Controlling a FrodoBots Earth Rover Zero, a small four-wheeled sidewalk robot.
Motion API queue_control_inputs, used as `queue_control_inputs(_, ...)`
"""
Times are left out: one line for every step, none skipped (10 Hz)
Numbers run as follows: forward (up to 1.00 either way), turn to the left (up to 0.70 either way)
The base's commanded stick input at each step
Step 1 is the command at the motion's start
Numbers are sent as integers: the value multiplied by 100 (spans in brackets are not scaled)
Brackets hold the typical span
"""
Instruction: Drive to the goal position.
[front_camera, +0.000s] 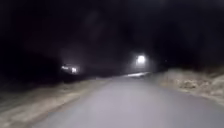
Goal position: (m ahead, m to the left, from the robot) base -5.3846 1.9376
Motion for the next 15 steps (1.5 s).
queue_control_inputs(100,2)
queue_control_inputs(100,1)
queue_control_inputs(100,0)
queue_control_inputs(100,0)
queue_control_inputs(100,0)
queue_control_inputs(100,-1)
queue_control_inputs(100,-1)
queue_control_inputs(100,-2)
queue_control_inputs(100,-3)
queue_control_inputs(100,-3)
queue_control_inputs(100,-4)
queue_control_inputs(100,-4)
queue_control_inputs(100,-5)
queue_control_inputs(100,-5)
queue_control_inputs(100,-5)
